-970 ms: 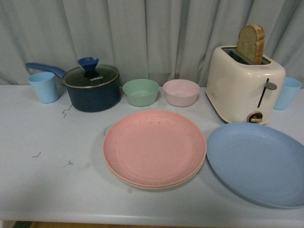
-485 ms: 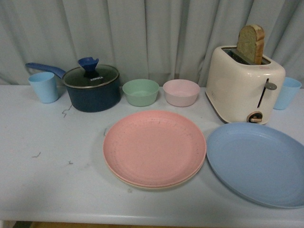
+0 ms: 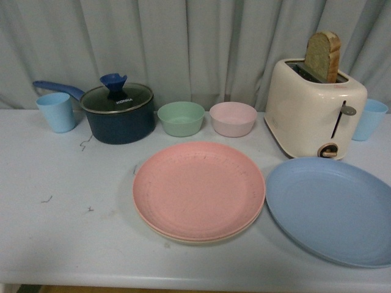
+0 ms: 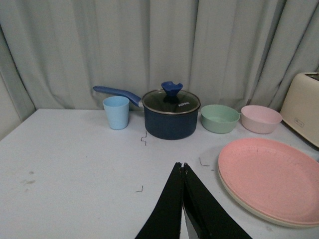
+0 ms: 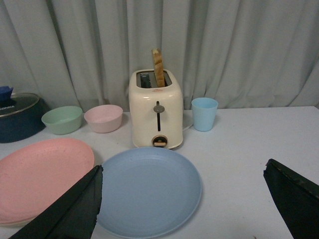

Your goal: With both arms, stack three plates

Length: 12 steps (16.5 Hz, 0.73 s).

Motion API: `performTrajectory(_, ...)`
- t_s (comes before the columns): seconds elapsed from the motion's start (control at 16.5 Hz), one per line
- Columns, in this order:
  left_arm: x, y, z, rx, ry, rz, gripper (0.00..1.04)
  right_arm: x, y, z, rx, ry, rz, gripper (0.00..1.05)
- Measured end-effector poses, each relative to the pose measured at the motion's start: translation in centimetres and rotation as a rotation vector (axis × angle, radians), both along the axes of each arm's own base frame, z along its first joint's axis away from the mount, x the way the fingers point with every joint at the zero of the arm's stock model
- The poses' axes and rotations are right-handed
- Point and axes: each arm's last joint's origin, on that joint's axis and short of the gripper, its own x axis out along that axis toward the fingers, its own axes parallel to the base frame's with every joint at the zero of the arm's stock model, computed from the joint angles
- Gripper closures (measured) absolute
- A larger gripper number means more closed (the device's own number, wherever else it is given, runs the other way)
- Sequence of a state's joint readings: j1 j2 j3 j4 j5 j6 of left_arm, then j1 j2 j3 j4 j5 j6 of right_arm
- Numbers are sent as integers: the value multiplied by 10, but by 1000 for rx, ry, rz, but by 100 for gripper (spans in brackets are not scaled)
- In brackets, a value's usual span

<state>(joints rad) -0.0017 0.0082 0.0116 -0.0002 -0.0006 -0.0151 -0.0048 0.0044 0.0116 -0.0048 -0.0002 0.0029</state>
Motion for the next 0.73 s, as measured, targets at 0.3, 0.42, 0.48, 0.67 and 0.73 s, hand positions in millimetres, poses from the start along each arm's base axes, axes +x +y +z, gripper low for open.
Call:
performTrajectory(0.3, 0, 0, 0, 1, 3, -2, 44, 13, -5, 5, 25, 333, -46, 6)
performTrajectory(0.42, 0, 0, 0, 1, 3, -1, 24, 44, -20, 25, 65, 386, -80, 6)
performTrajectory(0.48, 0, 0, 0, 1, 3, -1, 11, 67, -32, 31, 76, 423, -96, 6)
performTrajectory(0.67, 0, 0, 0, 1, 3, -1, 7, 127, -62, 4, 118, 639, -104, 6)
performTrajectory(0.73, 0, 0, 0, 1, 3, -1, 7, 149, -69, -9, 126, 699, -93, 6)
